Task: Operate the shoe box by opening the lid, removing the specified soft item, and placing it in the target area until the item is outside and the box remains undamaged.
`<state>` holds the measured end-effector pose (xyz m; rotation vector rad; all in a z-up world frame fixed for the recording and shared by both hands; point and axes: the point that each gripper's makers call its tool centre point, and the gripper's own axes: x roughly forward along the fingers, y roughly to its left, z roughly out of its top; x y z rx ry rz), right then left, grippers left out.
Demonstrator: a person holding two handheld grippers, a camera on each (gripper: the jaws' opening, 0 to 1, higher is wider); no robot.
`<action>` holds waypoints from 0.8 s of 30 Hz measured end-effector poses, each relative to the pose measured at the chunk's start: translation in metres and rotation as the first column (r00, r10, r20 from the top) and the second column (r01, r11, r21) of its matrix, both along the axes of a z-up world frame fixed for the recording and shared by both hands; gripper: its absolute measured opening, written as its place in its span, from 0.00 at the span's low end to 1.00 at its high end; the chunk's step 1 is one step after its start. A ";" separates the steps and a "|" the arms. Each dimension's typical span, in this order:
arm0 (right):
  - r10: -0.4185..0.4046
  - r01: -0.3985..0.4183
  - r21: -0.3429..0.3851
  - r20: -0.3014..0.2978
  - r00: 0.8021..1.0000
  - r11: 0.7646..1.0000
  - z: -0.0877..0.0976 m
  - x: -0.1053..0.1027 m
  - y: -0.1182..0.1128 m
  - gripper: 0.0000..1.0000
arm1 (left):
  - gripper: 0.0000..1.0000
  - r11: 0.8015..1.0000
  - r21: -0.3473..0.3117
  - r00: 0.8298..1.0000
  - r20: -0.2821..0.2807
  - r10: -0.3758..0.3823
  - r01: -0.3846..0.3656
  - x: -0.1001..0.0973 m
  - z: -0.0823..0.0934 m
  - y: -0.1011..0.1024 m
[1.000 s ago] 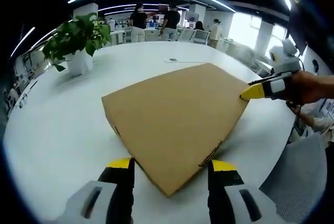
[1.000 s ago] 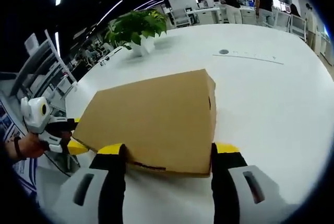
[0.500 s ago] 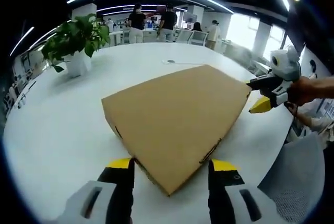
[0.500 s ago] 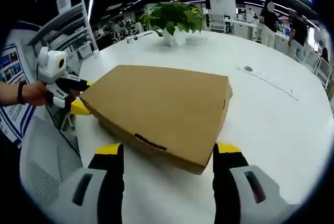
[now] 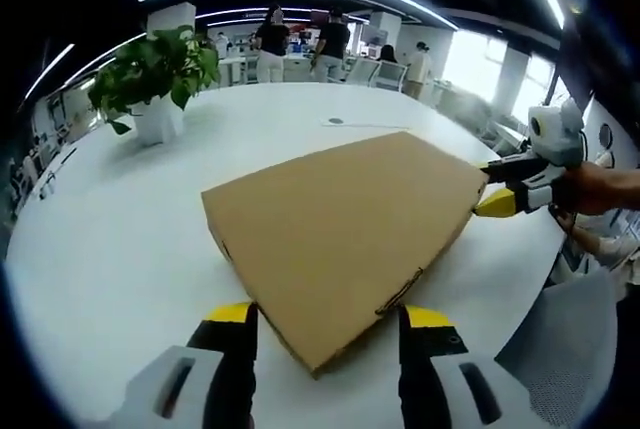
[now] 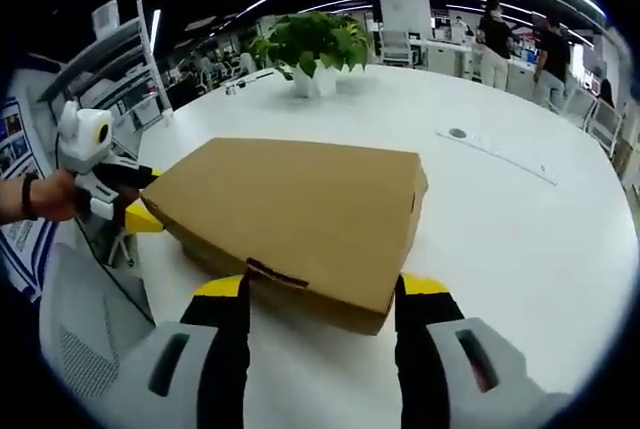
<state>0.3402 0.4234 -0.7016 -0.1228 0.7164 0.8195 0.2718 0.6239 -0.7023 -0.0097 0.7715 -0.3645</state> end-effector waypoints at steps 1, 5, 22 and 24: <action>-0.002 0.002 0.002 0.003 1.000 1.000 0.001 0.000 0.000 0.54 | 0.56 1.000 0.007 1.000 0.004 0.006 -0.006 0.000 0.002 -0.001; -0.011 0.011 0.005 0.013 1.000 1.000 0.004 -0.001 0.001 0.53 | 0.56 0.999 0.037 1.000 0.007 0.023 -0.023 -0.001 0.006 -0.001; -0.024 0.022 0.034 0.041 0.999 0.999 0.031 0.003 0.001 0.53 | 0.55 0.997 0.002 0.992 0.100 0.082 -0.083 0.001 0.048 0.001; -0.024 0.022 0.037 0.040 0.999 0.999 0.034 0.004 0.002 0.53 | 0.57 0.997 -0.003 0.991 0.107 0.077 -0.077 0.001 0.051 0.000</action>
